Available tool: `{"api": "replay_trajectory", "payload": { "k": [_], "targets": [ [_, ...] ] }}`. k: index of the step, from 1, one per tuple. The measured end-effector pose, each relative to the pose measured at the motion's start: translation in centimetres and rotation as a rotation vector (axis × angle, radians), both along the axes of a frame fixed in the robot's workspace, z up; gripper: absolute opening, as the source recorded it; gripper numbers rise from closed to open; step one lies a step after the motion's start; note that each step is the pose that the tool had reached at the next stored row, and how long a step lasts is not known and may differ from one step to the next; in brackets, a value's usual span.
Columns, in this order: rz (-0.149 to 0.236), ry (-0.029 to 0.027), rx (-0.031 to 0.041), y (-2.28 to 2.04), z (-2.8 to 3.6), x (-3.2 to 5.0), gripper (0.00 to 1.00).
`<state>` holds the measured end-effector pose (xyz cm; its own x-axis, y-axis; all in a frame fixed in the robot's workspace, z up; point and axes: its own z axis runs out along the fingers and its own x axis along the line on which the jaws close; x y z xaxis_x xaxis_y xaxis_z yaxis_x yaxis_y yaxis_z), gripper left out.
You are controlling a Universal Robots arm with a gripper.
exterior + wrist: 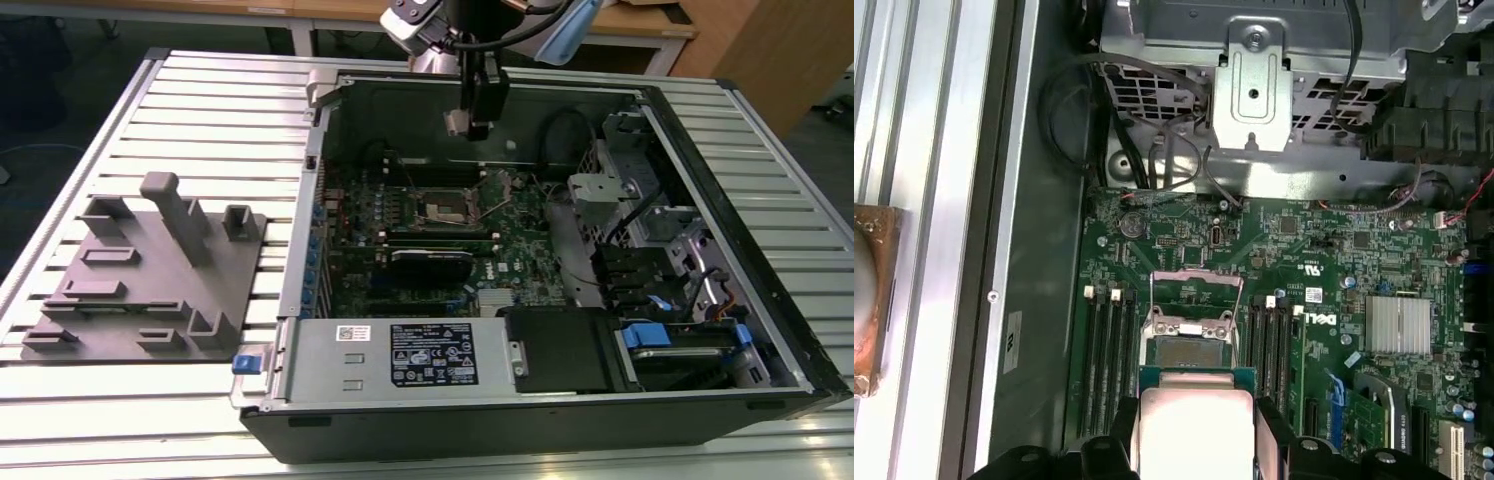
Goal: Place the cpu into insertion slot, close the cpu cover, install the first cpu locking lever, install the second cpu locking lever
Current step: 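Place the cpu into insertion slot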
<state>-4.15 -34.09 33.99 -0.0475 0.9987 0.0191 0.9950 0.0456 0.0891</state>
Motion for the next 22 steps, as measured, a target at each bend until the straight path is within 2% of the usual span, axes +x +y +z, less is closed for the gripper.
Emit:
{"api": "replay_trajectory", "payload": {
  "k": [12,22],
  "targets": [
    [-0.003,0.0000,0.0000,0.00,-0.52,0.00,0.54],
    [-0.008,0.0001,-0.0001,0.00,-1.51,0.00,0.54]
  ]
}}
